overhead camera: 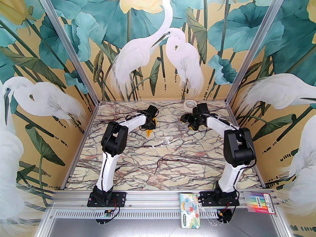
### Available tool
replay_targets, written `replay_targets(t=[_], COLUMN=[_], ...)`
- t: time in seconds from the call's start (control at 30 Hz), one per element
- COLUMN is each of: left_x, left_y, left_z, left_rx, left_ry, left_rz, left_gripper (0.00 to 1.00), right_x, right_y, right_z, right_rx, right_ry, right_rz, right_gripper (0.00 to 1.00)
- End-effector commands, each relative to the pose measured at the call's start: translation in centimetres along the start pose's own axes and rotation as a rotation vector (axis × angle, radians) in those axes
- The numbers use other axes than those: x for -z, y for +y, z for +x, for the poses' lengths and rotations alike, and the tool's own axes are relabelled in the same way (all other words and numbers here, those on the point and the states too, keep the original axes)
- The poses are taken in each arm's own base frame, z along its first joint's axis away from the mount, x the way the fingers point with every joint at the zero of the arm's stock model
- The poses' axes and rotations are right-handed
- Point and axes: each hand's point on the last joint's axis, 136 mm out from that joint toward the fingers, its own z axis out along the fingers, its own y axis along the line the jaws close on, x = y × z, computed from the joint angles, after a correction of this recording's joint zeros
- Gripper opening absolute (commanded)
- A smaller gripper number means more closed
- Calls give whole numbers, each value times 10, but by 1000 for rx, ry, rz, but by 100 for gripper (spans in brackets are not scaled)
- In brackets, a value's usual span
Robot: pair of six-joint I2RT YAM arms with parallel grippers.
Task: Fold a paper plane with a square sheet of paper (fold left side to right side)
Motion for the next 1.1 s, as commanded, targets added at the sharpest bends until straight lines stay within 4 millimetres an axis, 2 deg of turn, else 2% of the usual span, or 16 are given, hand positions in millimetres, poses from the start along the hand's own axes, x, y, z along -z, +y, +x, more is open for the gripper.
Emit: replay_targets(t=[0.0,0.2,0.23,0.27,0.3,0.6,0.73,0.87,0.97,1.03,1.07], left_x=[-25,-25,-25,-24,-23,-5,26,61,91,116,128], left_y=[3,6,6,7,7,3,0,0,1,5,9], left_z=[38,43,44,43,44,29,8,-12,-21,-28,-31], left_rx=[1,2,2,1,1,13,27,35,47,63,76], left_ry=[129,143,145,144,145,109,53,-4,-43,-88,-117], left_rz=[-18,-28,-29,-32,-32,-14,8,22,40,47,40], left_gripper=[27,42,43,43,43,48,49,54,64,79,90], right_x=[4,5,4,5,4,7,10,17,27,39,46], right_y=[7,7,7,7,7,8,9,9,11,10,9], right_z=[1,1,1,0,1,-1,-2,-5,-8,-12,-15], right_rx=[4,5,6,5,5,9,16,30,54,81,99], right_ry=[-7,-9,-10,-12,-10,-22,-27,-48,-73,-107,-129], right_rz=[-19,-14,-15,-13,-13,-13,-7,14,32,73,95], right_gripper=[88,90,91,99,100,99,99,99,99,99,99])
